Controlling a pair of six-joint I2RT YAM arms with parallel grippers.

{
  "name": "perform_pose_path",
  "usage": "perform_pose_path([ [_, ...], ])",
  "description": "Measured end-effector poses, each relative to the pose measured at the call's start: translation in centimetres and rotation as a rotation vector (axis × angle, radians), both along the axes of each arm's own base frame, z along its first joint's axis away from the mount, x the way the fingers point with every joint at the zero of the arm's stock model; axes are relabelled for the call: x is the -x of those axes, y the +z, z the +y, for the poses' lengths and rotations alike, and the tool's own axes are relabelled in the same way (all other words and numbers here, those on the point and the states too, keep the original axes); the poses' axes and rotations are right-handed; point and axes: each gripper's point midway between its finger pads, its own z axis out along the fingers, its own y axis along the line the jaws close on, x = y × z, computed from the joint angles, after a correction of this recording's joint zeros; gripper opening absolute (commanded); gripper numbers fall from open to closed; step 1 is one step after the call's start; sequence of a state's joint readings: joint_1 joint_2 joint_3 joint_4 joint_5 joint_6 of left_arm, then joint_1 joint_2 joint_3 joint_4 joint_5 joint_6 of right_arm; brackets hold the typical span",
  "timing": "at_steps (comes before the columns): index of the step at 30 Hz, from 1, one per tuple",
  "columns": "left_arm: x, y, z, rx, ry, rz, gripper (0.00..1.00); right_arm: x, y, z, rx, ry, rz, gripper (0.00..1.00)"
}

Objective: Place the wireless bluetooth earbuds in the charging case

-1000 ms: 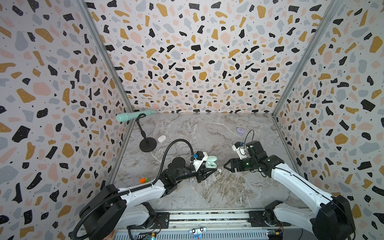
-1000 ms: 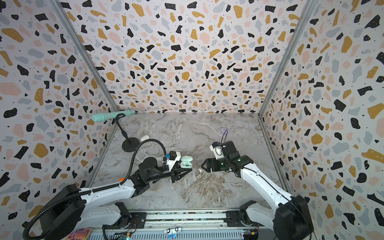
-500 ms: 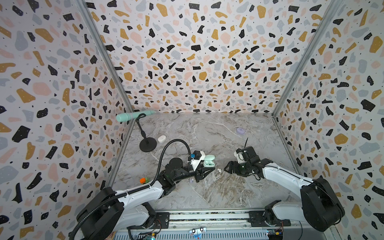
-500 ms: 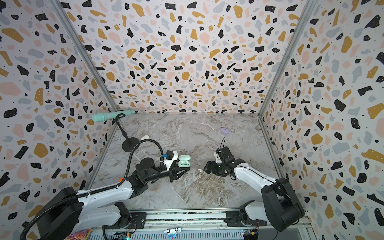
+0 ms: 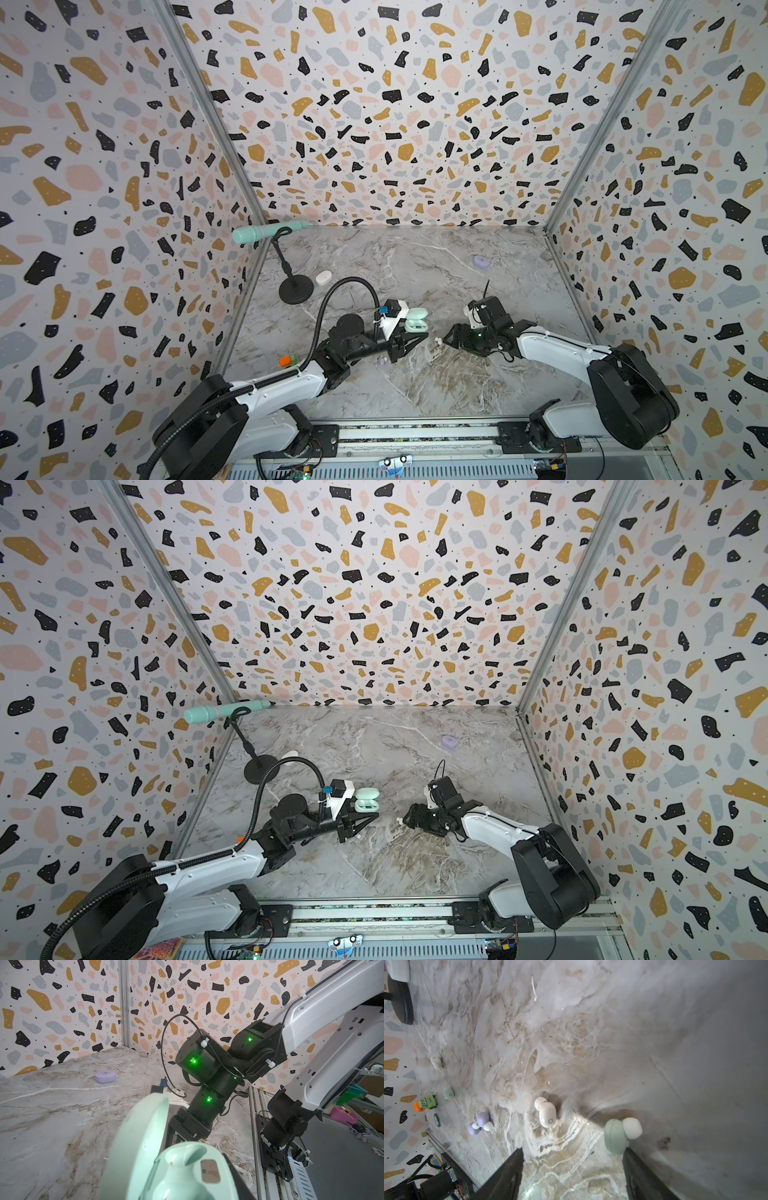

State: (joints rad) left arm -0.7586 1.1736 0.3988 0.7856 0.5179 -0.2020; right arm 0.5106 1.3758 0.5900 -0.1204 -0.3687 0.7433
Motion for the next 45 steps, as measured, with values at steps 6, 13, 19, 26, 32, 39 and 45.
perform_pose_path([
  [6, -0.1, 0.0, 0.0, 0.0, 0.002, 0.0, 0.24, -0.5, 0.2, 0.9, -0.025, 0.002, -0.024, 0.75],
  [13, -0.1, 0.0, 0.0, 0.0, 0.002, 0.0, 0.24, -0.7, 0.5, 1.1, -0.018, 0.012, -0.021, 0.75],
  [19, -0.1, -0.1, 0.1, -0.005, 0.002, 0.002, 0.24, -2.0, 3.3, 0.6, 0.008, 0.035, -0.084, 0.75],
  [26, 0.0, -0.2, 0.0, -0.007, 0.0, 0.003, 0.24, -3.7, 2.1, -1.9, 0.094, 0.038, -0.085, 0.74],
  [32, 0.0, -0.5, 0.1, -0.016, 0.001, 0.013, 0.24, -3.1, -0.6, -1.8, 0.135, 0.091, -0.021, 0.73],
  [39, 0.0, -0.5, 0.1, -0.016, 0.0, 0.013, 0.24, -2.3, -0.5, -0.7, 0.111, 0.138, -0.024, 0.73],
  [45, 0.1, -0.5, 0.1, -0.015, -0.005, 0.013, 0.24, -1.9, -0.4, -0.1, 0.097, 0.157, -0.017, 0.72],
])
